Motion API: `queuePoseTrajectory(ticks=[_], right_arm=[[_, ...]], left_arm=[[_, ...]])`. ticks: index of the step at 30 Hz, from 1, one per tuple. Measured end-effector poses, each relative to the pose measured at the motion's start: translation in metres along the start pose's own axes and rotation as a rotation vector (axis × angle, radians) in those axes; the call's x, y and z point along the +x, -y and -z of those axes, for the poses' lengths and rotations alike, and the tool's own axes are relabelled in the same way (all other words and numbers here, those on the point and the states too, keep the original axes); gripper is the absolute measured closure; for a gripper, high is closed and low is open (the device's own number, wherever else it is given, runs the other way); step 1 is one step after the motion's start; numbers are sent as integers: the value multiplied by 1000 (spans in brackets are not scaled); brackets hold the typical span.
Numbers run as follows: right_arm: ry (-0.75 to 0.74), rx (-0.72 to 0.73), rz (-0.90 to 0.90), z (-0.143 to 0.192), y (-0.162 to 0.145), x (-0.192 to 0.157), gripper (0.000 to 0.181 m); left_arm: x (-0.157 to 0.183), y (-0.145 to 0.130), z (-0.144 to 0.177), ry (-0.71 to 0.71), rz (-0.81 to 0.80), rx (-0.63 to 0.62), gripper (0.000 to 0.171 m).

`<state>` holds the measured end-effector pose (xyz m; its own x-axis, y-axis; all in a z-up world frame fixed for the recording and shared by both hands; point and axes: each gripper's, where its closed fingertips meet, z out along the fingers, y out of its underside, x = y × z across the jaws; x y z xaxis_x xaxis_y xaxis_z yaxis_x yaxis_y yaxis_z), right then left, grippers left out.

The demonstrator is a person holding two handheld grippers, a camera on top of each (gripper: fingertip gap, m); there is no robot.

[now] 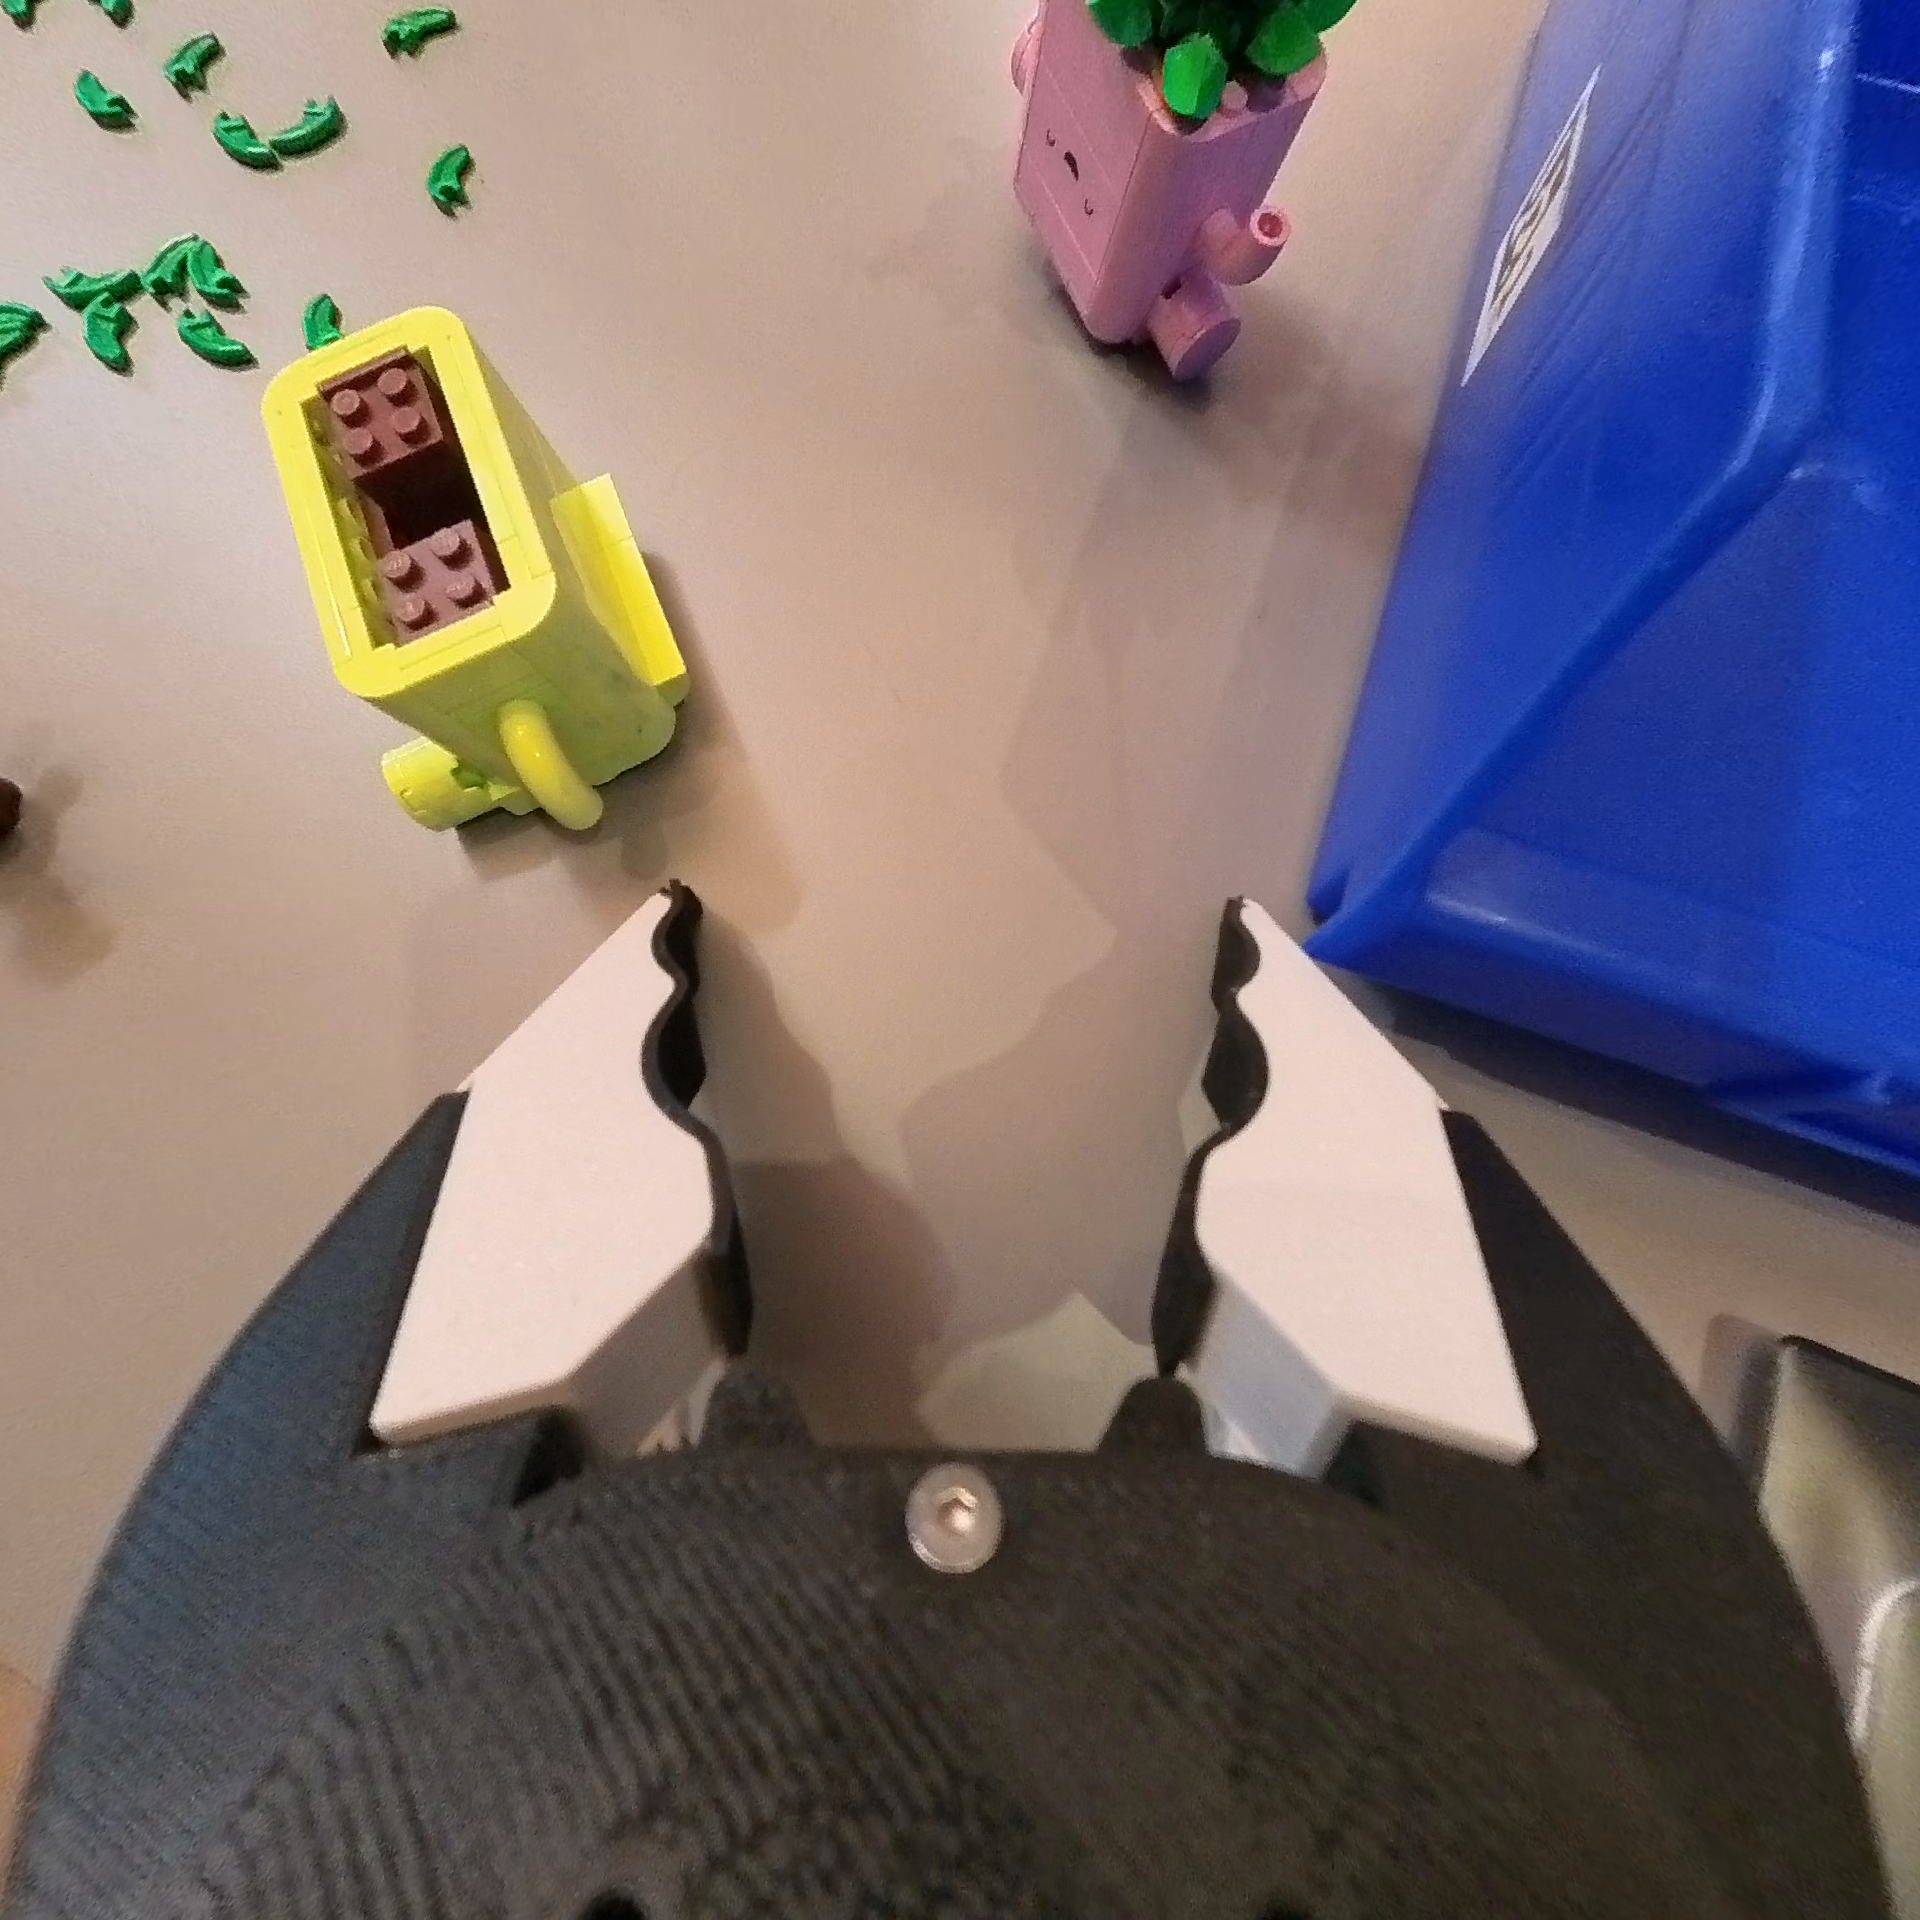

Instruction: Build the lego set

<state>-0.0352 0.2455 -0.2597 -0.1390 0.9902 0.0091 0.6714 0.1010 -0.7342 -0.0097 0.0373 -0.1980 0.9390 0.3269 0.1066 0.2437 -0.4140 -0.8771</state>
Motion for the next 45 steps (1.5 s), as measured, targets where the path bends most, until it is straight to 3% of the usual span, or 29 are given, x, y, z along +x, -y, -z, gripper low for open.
queuePoseTrajectory(ticks=[45], right_arm=[[0, -1, 0, -1, -1, 0, 82]], left_arm=[[-4, -7, 0, -9, 27, -12, 137]])
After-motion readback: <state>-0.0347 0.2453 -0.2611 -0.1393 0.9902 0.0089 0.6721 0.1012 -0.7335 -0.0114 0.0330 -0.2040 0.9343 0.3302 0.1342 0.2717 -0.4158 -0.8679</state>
